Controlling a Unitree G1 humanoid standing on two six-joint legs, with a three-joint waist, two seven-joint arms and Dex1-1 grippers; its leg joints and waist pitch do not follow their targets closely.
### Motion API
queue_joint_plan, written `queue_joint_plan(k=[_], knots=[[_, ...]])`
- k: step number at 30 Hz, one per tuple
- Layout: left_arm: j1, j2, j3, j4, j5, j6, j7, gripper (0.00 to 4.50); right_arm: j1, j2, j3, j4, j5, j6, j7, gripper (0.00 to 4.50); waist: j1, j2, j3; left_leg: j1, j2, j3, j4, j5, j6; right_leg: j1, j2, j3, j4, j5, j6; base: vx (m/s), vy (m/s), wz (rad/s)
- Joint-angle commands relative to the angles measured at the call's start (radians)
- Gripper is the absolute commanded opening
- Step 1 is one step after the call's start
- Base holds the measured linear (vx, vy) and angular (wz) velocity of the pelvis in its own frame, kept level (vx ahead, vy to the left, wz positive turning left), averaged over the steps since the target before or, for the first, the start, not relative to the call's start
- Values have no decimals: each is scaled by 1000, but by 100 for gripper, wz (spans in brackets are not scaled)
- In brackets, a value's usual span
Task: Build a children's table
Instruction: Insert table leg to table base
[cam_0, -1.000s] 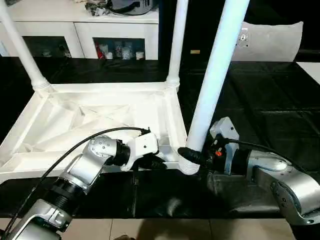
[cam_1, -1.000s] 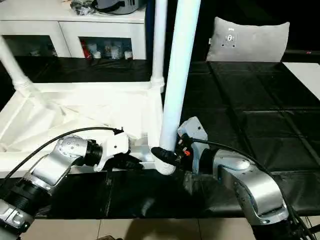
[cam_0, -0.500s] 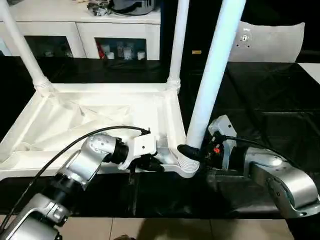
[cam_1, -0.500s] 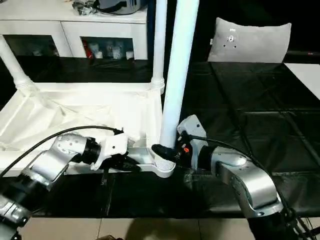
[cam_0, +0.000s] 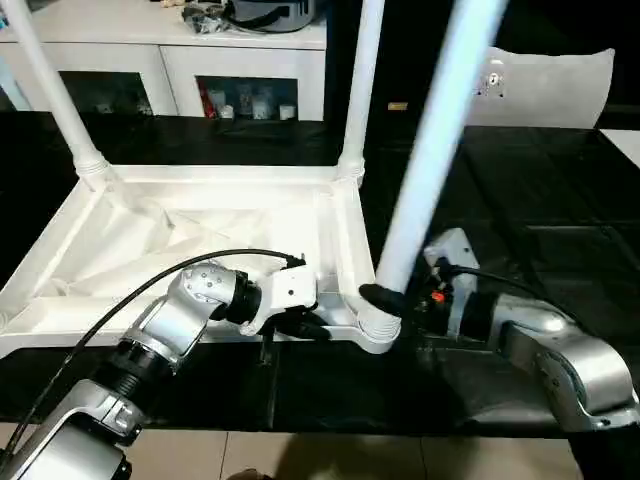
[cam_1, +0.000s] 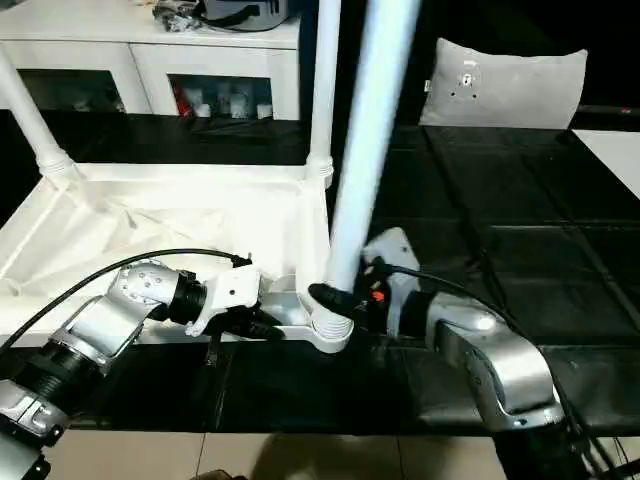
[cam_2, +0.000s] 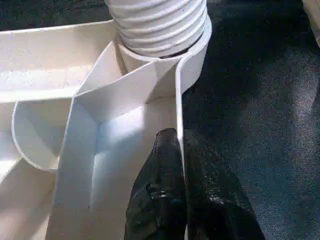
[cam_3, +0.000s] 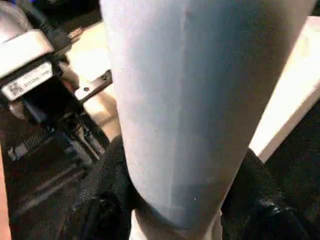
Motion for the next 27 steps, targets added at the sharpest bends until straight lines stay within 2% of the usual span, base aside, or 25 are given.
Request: queue_joint_plan(k=[1, 3, 5, 6, 7, 8, 9, 10, 11, 12, 14, 15, 16, 17, 18, 21, 22, 24, 27], knots=[[-32, -4, 45, -7, -10, -9, 24, 0, 41, 25, -18, 10, 42, 12, -13, 188, 2, 2, -59, 36, 70, -24, -77, -215, -3, 16, -76, 39, -72, -5, -259, 0, 0, 0], [-31, -5, 51, -2, -16, -6, 26, 0, 79, 53, -40, 4, 62, 1, -23, 188, 6, 11, -61, 37, 71, -25, -78, -225, -7, 16, -77, 38, -73, 3, -260, 0, 0, 0], [-34, -7, 54, 7, -18, -5, 29, 0, 114, 83, -60, 3, 76, -17, -37, 188, 6, 9, -60, 36, 70, -25, -80, -234, -8, 15, -77, 39, -73, 2, -258, 0, 0, 0], [-36, -8, 56, 11, -18, -6, 30, 0, 126, 94, -64, 4, 76, -26, -44, 188, 5, 14, -59, 37, 71, -26, -83, -254, -18, 13, -76, 38, -76, -9, -254, 0, 0, 0], [-37, -8, 56, 13, -18, -7, 30, 0, 131, 97, -65, 5, 75, -31, -46, 188, 5, 12, -60, 37, 71, -28, -83, -257, -20, 14, -76, 38, -74, -11, -254, 0, 0, 0], [-40, -9, 57, 19, -18, -8, 31, 0, 153, 110, -66, 9, 68, -54, -52, 188, 5, 17, -58, 38, 70, -27, -84, -265, -25, 13, -76, 38, -76, -19, -252, 0, 0, 0], [-40, -9, 57, 19, -18, -8, 31, 0, 153, 110, -66, 9, 68, -54, -52, 188, 5, 16, -58, 37, 70, -26, -84, -270, -26, 12, -77, 39, -77, -25, -251, 0, 0, 0], [-42, -11, 58, 23, -18, -8, 34, 0, 167, 117, -66, 11, 59, -71, -57, 188, 6, 18, -58, 37, 70, -28, -85, -277, -30, 13, -79, 39, -77, -37, -249, 0, 0, 0], [-47, -12, 59, 31, -17, -10, 35, 0, 195, 107, -38, 8, 9, -116, -62, 188, 6, 23, -57, 38, 70, -28, -86, -288, -37, 11, -77, 39, -80, -46, -243, 0, 0, 0], [-48, -11, 59, 33, -17, -11, 34, 0, 202, 95, -20, 5, -19, -133, -64, 188, 6, 20, -57, 38, 70, -28, -87, -291, -38, 12, -77, 40, -81, -47, -240, 0, 0, 0], [-51, -10, 57, 37, -15, -14, 33, 0, 205, 76, 4, 4, -63, -155, -72, 188, 6, 25, -56, 36, 69, -29, -87, -292, -38, 12, -77, 40, -82, -62, -230, 0, 0, 0], [-54, -8, 54, 39, -13, -16, 32, 0, 200, 62, 19, 5, -89, -164, -74, 188, 5, 24, -54, 37, 68, -28, -88, -297, -38, 12, -76, 40, -84, -76, -228, 0, 0, 0], [-54, -8, 54, 39, -13, -16, 32, 0, 200, 61, 19, 5, -90, -164, -74, 188, 4, 25, -53, 37, 68, -29, -88, -315, -41, 11, -77, 41, -86, -110, -224, 0, 0, 0], [-58, -6, 49, 42, -7, -22, 30, 0, 184, 26, 54, 8, -143, -183, -73, 188, 4, 25, -53, 39, 69, -30, -89, -330, -47, 9, -78, 41, -89, -140, -220, 0, 0, 0], [-58, -5, 49, 43, -6, -23, 30, 0, 181, 20, 59, 9, -150, -185, -72, 188, 3, 23, -53, 40, 70, -30, -90, -331, -49, 10, -78, 41, -90, -146, -218, 0, 0, 0], [-61, -4, 45, 47, 0, -30, 30, 0, 154, -18, 103, 13, -191, -190, -44, 188, 0, 25, -53, 37, 70, -31, -90, -326, -45, 10, -77, 43, -89, -139, -215, 0, 0, 0], [-61, -4, 44, 47, 1, -32, 30, 0, 149, -27, 114, 14, -197, -190, -33, 188, -1, 20, -52, 38, 71, -30, -90, -324, -43, 9, -76, 43, -90, -137, -215, 0, 0, 0], [-61, -4, 41, 46, 3, -33, 31, 0, 141, -44, 133, 15, -209, -193, -13, 188, -3, 19, -52, 37, 70, -29, -88, -318, -32, 10, -78, 43, -89, -138, -220, 0, 0, 0], [-67, -5, 36, 47, 4, -45, 23, 0, 113, -81, 190, 52, -231, -189, 45, 188, -5, 12, -52, 36, 71, -29, -87, -313, -20, 10, -78, 43, -90, -145, -225, 0, 0, 0]])
